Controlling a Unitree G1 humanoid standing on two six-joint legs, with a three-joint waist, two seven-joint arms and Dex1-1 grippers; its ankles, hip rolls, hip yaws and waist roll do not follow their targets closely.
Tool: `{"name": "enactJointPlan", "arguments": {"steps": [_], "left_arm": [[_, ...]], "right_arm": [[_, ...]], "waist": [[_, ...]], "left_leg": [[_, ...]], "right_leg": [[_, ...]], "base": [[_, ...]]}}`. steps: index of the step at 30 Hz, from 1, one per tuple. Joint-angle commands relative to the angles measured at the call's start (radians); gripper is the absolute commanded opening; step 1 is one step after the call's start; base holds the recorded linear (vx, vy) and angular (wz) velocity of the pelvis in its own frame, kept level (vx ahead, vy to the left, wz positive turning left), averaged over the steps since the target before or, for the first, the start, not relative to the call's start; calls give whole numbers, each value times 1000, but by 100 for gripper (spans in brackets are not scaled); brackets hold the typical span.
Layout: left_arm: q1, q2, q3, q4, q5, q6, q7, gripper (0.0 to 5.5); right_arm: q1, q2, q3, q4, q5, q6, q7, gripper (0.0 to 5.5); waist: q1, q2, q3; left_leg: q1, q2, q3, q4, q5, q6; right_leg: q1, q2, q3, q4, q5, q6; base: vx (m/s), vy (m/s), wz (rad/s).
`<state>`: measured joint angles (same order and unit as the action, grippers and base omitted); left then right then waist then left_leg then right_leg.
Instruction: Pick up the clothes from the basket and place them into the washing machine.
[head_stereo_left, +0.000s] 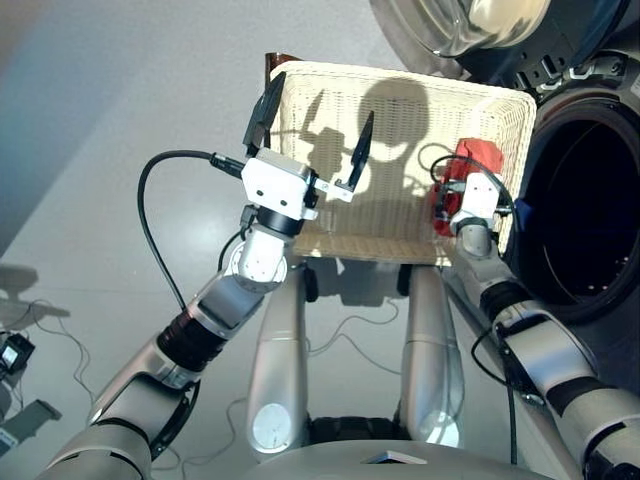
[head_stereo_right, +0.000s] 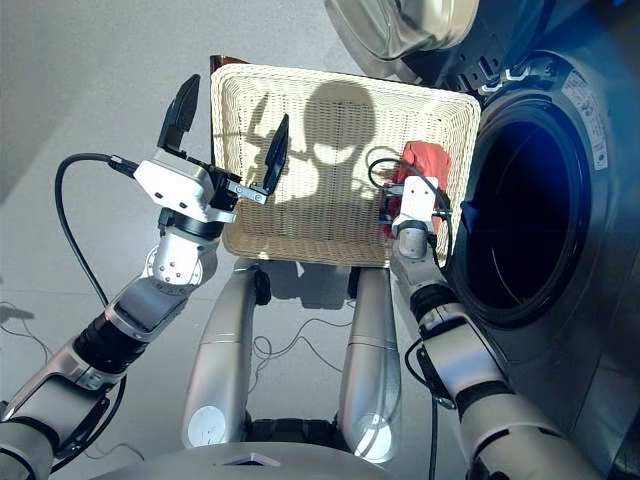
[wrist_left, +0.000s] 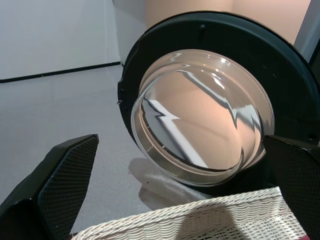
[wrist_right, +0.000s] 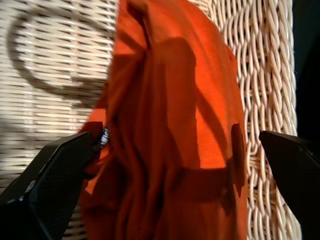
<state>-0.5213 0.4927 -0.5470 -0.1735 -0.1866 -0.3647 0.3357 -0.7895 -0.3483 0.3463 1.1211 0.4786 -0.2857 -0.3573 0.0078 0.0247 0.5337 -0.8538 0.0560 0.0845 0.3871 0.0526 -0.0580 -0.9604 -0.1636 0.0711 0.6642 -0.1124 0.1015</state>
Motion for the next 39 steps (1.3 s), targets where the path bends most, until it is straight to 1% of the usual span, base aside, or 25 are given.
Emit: {"name": "enactJointPlan", "arguments": {"steps": [1, 7, 8, 12, 16, 18, 22, 26, 27, 28, 29, 35, 39], "left_arm": [[-11, -17, 23, -136, -10, -50, -1, 550], [-12, -12, 37, -153, -15, -48, 2, 550], [-12, -13, 41, -158, -17, -48, 3, 550], [-13, -15, 39, -170, -31, -49, -4, 550], [-17, -14, 38, -174, -35, -45, -5, 550], [-16, -11, 37, -176, -39, -44, -7, 550], [-21, -7, 37, -176, -37, -41, -6, 550], [-26, -4, 43, -178, -39, -39, -5, 550], [-25, -4, 45, -179, -40, -39, -5, 550], [-25, -4, 45, -179, -40, -39, -5, 550], [-23, -3, 47, -180, -43, -38, -5, 550], [-23, 0, 53, -181, -51, -33, -11, 550], [-17, 6, 66, -183, -41, -31, -12, 550]], "right_arm": [[-11, -40, -18, -4, 32, 0, 2, 550], [-45, -57, -35, 43, 59, 11, 4, 550], [-52, -62, -32, 48, 64, 14, 9, 550], [-91, -86, -36, 81, 88, 28, 23, 550], [-113, -100, -34, 88, 97, 33, 30, 550], [-128, -107, -38, 98, 106, 35, 30, 550], [-135, -112, -39, 104, 109, 38, 35, 550], [-139, -112, -42, 113, 123, 40, 45, 550], [-139, -111, -42, 113, 127, 39, 48, 285], [-139, -110, -42, 114, 128, 39, 48, 6], [-138, -110, -41, 111, 132, 39, 50, 0], [-120, -104, -44, 99, 154, 34, 65, 0], [-80, -93, -47, 31, 189, 3, 78, 0]], "waist": [[35, 53, -14], [43, 59, -14], [45, 60, -14], [53, 73, -14], [56, 80, -14], [61, 87, -14], [62, 92, -14], [62, 93, -14], [62, 91, -14], [62, 91, -14], [60, 89, -14], [54, 82, -14], [42, 68, -14]], "left_leg": [[-29, 12, 26, 166, -134, -14], [-62, 16, 25, 200, -148, -14], [-74, 19, 24, 212, -150, -15], [-122, 27, 19, 263, -164, -18], [-161, 32, 15, 297, -173, -18], [-179, 32, 17, 307, -174, -18], [-195, 33, 19, 316, -175, -17], [-209, 31, 20, 324, -175, -15], [-209, 31, 20, 324, -176, -14], [-209, 31, 21, 324, -176, -14], [-209, 32, 20, 323, -176, -14], [-205, 29, 21, 318, -173, -13], [-192, 30, 23, 304, -169, -12]], "right_leg": [[33, 21, 2, -97, 96, 21], [-3, 23, 0, -59, 78, 17], [-14, 21, -1, -50, 76, 17], [-58, 23, -3, 0, 57, 13], [-97, 21, -7, 30, 51, 11], [-116, 21, -5, 40, 48, 10], [-135, 22, -4, 53, 45, 10], [-153, 22, -4, 66, 44, 7], [-154, 22, -5, 68, 42, 7], [-154, 22, -5, 68, 42, 7], [-154, 22, -5, 68, 42, 7], [-148, 21, -9, 65, 43, 7], [-135, 23, -11, 50, 47, 6]], "base": [[0, 0, 0], [0, 0, 0], [0, 0, 0], [0, 0, 0], [0, 0, 0], [0, 0, 0], [0, 0, 0], [0, 0, 0], [0, 0, 0], [0, 0, 0], [0, 0, 0], [0, 0, 0], [0, 0, 0]]}}
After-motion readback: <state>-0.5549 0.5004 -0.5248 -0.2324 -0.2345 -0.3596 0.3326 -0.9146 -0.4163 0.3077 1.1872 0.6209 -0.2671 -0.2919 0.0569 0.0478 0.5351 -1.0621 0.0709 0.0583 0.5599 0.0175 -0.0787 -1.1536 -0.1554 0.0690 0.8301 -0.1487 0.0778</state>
